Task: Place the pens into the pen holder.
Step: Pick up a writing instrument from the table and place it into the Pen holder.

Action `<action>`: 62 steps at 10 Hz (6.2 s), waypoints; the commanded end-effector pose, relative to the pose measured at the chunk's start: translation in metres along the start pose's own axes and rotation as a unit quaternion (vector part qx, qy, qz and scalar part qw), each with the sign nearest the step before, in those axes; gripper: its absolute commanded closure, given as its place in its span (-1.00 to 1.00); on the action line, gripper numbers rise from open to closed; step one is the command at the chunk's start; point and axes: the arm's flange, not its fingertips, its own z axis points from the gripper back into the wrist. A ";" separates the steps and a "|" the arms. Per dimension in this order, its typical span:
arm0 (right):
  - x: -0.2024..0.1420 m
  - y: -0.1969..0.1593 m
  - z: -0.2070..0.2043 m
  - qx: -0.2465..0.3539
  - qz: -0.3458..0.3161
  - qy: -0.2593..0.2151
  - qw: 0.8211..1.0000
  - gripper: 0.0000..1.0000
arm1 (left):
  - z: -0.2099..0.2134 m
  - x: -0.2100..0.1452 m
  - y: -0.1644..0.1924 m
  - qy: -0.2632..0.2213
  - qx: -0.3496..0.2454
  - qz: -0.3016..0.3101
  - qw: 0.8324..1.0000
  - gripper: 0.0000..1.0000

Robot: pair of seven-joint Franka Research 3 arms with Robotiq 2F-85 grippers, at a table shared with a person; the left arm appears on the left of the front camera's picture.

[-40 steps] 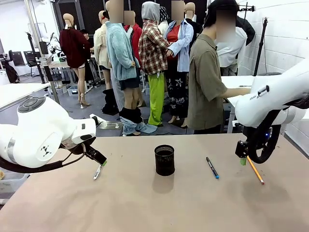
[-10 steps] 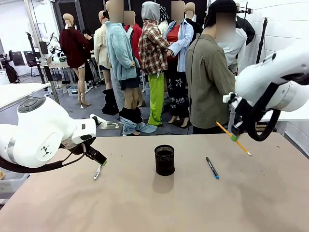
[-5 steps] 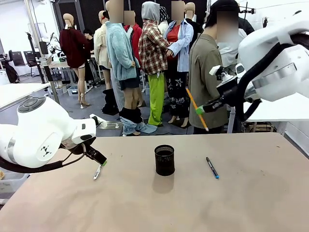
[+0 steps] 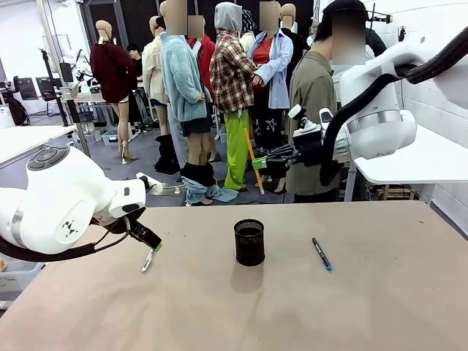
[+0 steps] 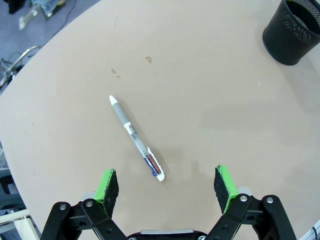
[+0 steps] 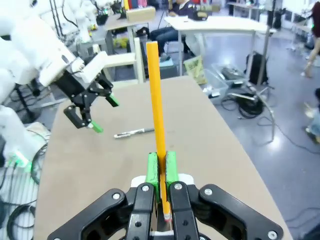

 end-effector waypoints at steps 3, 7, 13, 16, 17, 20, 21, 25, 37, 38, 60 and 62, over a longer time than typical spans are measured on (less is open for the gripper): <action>0.003 0.000 0.008 -0.009 0.002 0.001 1.000 1.00 | 0.001 0.000 0.002 -0.001 0.000 0.002 1.000 -1.00; -0.018 0.002 -0.030 0.073 0.023 0.001 0.997 1.00 | 0.001 0.000 0.002 -0.001 0.000 0.002 1.000 -1.00; -0.059 0.001 -0.059 0.139 -0.021 0.013 0.990 1.00 | 0.001 0.000 0.002 -0.001 0.000 0.002 1.000 -1.00; -0.081 -0.008 -0.071 0.123 -0.023 0.045 0.991 1.00 | 0.001 0.000 0.002 -0.001 0.000 0.002 1.000 -1.00; -0.086 -0.010 -0.073 0.123 -0.025 0.044 0.991 1.00 | 0.001 0.000 0.002 -0.001 0.000 0.002 1.000 -1.00; -0.098 -0.017 -0.081 0.119 -0.033 0.054 0.991 1.00 | 0.001 0.000 0.002 -0.001 0.000 0.002 1.000 -1.00; -0.102 -0.019 -0.083 0.118 -0.032 0.055 0.991 0.90 | 0.001 0.000 0.002 -0.001 0.000 0.002 1.000 -1.00; -0.111 -0.025 -0.081 0.110 -0.027 0.065 0.991 -0.39 | 0.001 0.000 0.002 -0.001 0.000 0.002 1.000 -1.00; -0.024 -0.002 0.087 -0.147 -0.102 0.271 0.946 -0.43 | 0.001 0.000 0.002 -0.001 0.000 0.002 1.000 -1.00; -0.012 -0.006 0.085 -0.156 -0.122 0.314 0.928 -0.43 | 0.001 0.000 0.002 -0.001 0.000 0.002 1.000 -1.00; -0.140 -0.010 -0.042 -0.320 -0.342 0.536 0.702 -0.43 | 0.001 0.000 0.002 -0.001 0.000 0.002 1.000 -1.00; -0.145 -0.012 -0.041 -0.317 -0.351 0.528 0.705 -0.43 | 0.001 0.000 0.002 -0.001 0.000 0.002 1.000 -1.00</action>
